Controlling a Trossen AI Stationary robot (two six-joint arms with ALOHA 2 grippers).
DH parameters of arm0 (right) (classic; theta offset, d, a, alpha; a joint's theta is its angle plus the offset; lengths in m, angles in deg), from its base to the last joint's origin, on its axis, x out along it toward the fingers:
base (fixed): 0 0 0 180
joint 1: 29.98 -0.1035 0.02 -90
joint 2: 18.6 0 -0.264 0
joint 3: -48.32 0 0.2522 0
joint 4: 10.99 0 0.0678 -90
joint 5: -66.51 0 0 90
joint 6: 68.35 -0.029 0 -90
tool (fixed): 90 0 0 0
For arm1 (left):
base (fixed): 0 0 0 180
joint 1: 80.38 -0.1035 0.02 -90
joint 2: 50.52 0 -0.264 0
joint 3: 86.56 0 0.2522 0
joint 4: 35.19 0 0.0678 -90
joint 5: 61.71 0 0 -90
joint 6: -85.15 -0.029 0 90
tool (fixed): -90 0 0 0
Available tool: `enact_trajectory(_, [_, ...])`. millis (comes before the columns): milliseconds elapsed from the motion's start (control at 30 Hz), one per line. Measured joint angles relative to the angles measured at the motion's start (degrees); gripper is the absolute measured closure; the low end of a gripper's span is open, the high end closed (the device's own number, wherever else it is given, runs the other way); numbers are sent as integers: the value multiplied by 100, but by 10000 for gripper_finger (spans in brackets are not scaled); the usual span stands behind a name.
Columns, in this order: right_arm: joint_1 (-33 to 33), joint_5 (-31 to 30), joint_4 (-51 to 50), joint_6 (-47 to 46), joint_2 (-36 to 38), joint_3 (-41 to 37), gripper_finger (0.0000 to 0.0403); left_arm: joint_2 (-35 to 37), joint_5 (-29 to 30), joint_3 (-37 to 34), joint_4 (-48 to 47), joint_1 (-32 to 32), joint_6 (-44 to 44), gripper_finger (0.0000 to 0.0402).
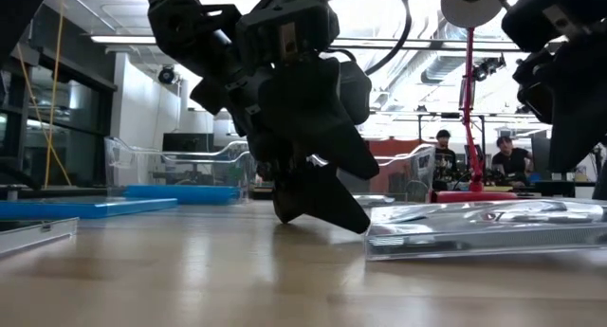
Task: Pick & place jewel cases by type
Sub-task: Put the right black CD case into the right transparent bin
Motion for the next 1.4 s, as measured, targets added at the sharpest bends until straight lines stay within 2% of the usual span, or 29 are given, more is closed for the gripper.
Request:
enact_trajectory(467, [-125, -81, 312, 52, 9, 0, 240, 2, 127, 0, -13, 44, -34, 154])
enact_trajectory(700, [-284, -86, 884, 196, 31, 55, 240, 4, 187, 0, -11, 44, 49, 153])
enact_trajectory(1400, [-366, -627, 1441, 726, 26, 35, 249, 4, 361, -4, 42, 147, 21, 153])
